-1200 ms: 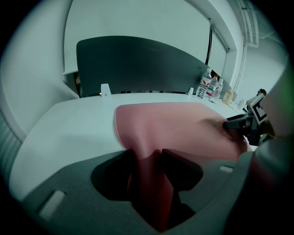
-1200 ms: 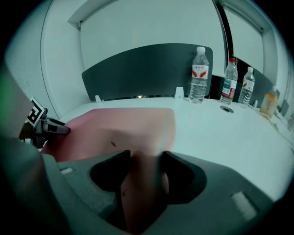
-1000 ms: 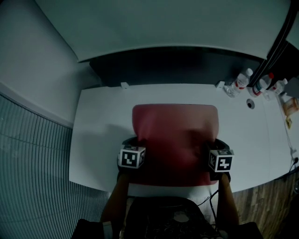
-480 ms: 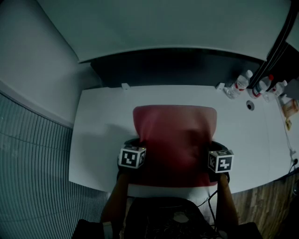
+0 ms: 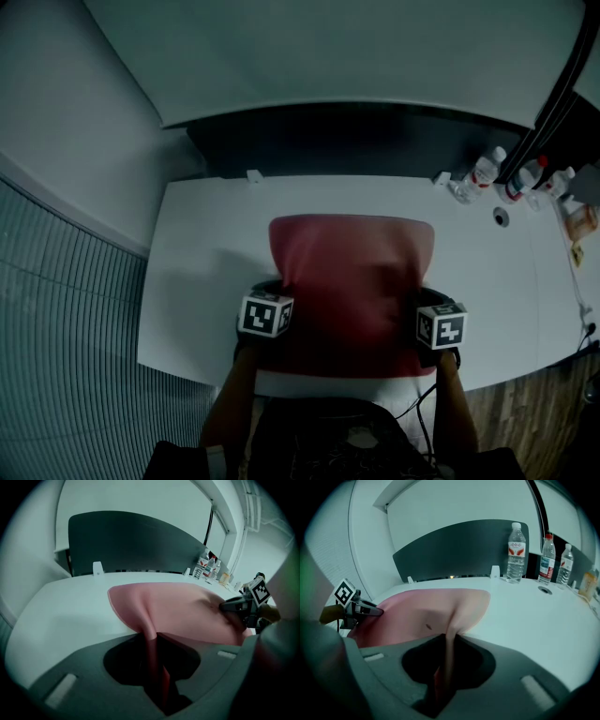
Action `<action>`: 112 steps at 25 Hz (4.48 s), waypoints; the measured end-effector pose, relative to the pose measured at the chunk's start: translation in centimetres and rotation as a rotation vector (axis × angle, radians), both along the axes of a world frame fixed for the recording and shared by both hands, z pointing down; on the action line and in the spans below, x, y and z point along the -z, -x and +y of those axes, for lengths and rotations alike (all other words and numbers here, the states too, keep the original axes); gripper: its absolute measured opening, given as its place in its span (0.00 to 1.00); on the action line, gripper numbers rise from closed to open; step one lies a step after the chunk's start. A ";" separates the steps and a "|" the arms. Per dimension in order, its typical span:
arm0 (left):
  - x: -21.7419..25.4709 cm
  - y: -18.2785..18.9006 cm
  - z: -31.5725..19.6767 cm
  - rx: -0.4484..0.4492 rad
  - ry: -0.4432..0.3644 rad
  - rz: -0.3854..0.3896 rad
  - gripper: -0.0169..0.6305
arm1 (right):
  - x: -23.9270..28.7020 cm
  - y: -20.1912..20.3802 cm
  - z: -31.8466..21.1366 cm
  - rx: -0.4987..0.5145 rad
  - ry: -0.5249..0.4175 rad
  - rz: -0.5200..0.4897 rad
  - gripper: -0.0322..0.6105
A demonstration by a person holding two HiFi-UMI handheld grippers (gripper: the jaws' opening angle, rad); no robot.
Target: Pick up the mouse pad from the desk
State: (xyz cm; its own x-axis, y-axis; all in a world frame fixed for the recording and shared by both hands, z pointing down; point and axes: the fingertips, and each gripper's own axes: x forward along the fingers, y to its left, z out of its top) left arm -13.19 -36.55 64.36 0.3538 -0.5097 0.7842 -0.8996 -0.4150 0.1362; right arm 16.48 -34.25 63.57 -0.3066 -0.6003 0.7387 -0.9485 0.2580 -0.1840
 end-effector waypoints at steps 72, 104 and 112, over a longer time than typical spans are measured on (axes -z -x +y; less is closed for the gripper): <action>18.3 -5.4 11.1 0.106 -0.387 -0.075 0.15 | 14.5 -1.4 6.7 0.135 -0.392 -0.056 0.14; 26.2 1.1 12.5 0.003 -0.561 0.048 0.15 | 24.6 6.1 11.1 0.031 -0.584 0.076 0.14; 28.5 3.1 13.4 -0.014 -0.609 0.087 0.15 | 27.0 8.1 12.5 0.001 -0.633 0.100 0.14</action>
